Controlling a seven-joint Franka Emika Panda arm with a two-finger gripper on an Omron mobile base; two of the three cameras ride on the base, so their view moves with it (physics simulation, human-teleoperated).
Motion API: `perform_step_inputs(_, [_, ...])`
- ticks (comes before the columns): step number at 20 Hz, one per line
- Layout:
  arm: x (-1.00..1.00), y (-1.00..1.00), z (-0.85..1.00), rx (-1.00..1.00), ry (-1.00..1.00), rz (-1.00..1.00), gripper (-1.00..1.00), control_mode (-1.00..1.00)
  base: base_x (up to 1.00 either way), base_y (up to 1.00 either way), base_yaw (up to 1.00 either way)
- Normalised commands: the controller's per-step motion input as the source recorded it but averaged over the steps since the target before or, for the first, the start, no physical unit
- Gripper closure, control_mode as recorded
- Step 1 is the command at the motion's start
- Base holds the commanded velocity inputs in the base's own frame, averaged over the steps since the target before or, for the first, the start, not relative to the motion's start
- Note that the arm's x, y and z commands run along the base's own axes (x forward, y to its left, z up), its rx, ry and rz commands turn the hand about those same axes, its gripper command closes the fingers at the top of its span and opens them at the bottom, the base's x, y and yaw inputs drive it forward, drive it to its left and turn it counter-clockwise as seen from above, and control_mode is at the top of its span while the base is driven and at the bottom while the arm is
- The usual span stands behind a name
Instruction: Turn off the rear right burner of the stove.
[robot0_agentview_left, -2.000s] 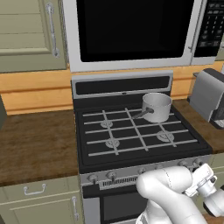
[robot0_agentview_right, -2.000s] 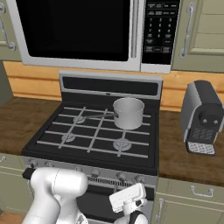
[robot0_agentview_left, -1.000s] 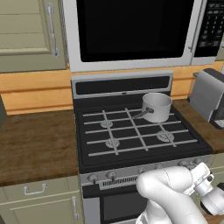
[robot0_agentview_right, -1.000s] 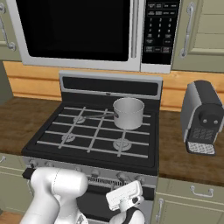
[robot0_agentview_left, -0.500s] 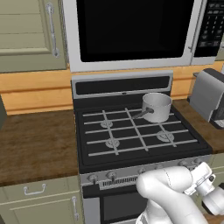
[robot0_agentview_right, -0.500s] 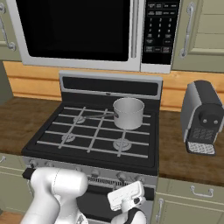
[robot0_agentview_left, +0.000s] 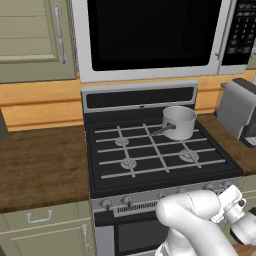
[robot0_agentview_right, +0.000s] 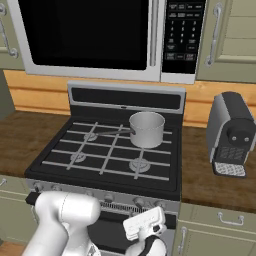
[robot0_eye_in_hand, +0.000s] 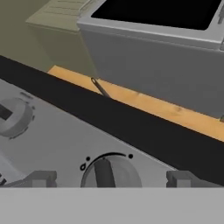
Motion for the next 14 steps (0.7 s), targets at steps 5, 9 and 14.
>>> perform_step_inputs(5, [0.35, -0.02, -0.22, -0.09, 0.09, -0.08, -1.0, -1.0, 0.0, 0.0, 0.0])
perform_step_inputs(9, [0.55, 0.0, 0.0, 0.0, 0.24, -0.01, -1.0, -1.0, 0.0, 0.0, 0.0])
perform_step_inputs(14, [0.19, 0.0, -0.01, -0.01, 0.11, 0.0, -1.0, -1.0, 0.0, 0.0, 0.0])
